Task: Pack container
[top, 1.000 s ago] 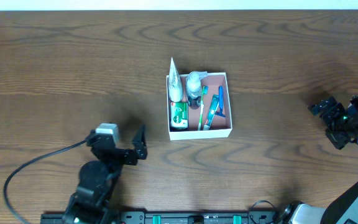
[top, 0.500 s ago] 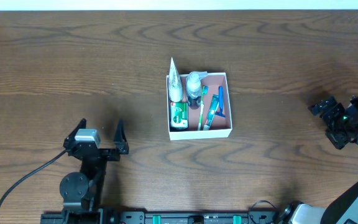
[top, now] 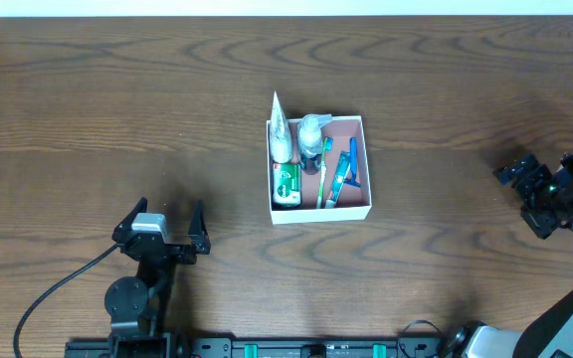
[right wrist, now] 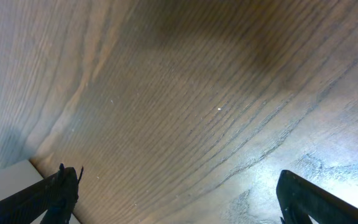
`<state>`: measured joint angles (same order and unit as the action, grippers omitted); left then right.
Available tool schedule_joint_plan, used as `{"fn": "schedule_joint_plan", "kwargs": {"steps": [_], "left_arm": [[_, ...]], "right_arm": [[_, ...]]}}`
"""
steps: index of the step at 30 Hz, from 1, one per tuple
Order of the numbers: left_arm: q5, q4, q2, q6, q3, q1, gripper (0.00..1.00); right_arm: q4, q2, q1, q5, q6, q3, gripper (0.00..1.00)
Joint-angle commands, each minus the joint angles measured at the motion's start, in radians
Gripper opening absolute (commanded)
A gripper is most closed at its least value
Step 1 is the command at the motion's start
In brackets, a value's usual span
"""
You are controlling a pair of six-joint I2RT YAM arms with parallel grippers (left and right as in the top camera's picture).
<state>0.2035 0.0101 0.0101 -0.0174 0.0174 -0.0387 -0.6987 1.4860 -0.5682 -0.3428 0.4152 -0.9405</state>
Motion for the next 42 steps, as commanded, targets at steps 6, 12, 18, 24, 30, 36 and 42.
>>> {"fn": "schedule_joint_plan", "kwargs": {"steps": [6, 12, 18, 24, 30, 36, 42], "left_arm": [[0.021, 0.041, -0.006, 0.021, -0.013, -0.005, 0.98], [0.021, 0.041, -0.006, 0.021, -0.013, -0.005, 0.98], [0.021, 0.041, -0.006, 0.021, -0.013, -0.005, 0.98], [0.021, 0.041, -0.006, 0.021, -0.013, -0.005, 0.98], [0.021, 0.041, -0.006, 0.021, -0.013, -0.005, 0.98], [0.021, 0.041, -0.006, 0.021, -0.013, -0.005, 0.98], [0.021, 0.041, -0.006, 0.021, -0.013, -0.005, 0.98]], "right_arm": [[-0.001, 0.003, -0.01, -0.005, -0.013, -0.01, 0.99], [-0.001, 0.003, -0.01, -0.005, -0.012, -0.01, 0.99], [-0.001, 0.003, -0.01, -0.005, -0.013, -0.01, 0.99], [-0.001, 0.003, -0.01, -0.005, -0.012, -0.01, 0.99], [-0.001, -0.006, 0.001, -0.004, -0.013, -0.002, 0.99], [0.0, -0.192, 0.17, 0.003, -0.013, 0.055, 0.99], [0.026, -0.422, 0.536, 0.063, -0.013, 0.179, 0.99]]}}
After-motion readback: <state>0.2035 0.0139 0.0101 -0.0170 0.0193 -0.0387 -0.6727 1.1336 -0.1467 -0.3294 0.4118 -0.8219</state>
